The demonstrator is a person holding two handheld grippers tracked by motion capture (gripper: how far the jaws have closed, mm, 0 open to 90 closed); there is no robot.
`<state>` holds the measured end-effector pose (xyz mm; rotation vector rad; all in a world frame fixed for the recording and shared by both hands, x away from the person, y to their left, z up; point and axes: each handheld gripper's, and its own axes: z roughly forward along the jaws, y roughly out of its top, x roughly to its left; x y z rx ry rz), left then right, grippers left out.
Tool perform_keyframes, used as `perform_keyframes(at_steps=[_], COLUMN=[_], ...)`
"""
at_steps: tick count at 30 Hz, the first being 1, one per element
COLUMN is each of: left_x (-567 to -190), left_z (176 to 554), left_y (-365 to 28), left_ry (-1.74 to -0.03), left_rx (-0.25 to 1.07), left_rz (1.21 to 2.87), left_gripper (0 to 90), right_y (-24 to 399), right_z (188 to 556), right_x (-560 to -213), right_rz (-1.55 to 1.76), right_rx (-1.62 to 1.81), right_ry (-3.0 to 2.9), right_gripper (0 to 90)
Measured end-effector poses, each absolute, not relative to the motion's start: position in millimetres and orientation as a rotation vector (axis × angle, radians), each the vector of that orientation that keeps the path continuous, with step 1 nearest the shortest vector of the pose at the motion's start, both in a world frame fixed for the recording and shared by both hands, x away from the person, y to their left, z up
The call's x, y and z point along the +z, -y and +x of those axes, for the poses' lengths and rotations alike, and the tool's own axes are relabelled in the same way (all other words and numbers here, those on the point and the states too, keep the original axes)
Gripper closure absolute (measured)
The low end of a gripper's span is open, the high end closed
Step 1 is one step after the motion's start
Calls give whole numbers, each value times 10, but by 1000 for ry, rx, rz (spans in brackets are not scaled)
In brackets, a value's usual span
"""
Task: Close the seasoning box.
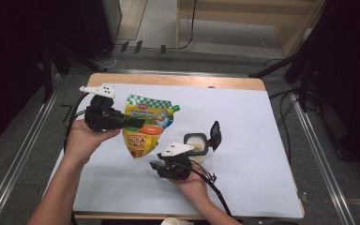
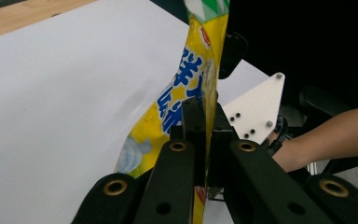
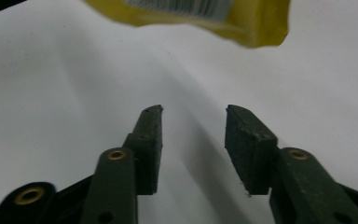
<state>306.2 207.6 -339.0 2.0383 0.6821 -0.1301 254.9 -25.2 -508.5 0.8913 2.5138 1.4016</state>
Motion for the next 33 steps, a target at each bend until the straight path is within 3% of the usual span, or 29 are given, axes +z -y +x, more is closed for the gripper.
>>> perform_keyframes(at_steps=[7, 15, 19, 26, 33], left_x=[-3326, -3329, -3375, -3378, -3464], left_z=[2965, 2928, 2952, 2935, 2921], left_y=[-1960, -1895, -1878, -1825, -1681], left_ry=[-634, -614, -639, -654, -674], left_rx=[-177, -259, -266, -167, -118], left_rz=[2038, 2005, 2000, 2003, 2042], left_gripper=[900, 900, 900, 900, 841], right_y=[299, 339, 310, 230, 132], right_z=[2589, 2573, 2509, 2377, 2230], right_x=[-5072, -5041, -4990, -4932, -4843], right_rz=[970, 951, 860, 733, 600], right_rx=[1433, 1460, 1453, 1468, 1462], right_ry=[-2448, -2348, -2325, -2337, -2367], right_gripper=[740, 786, 756, 690, 642])
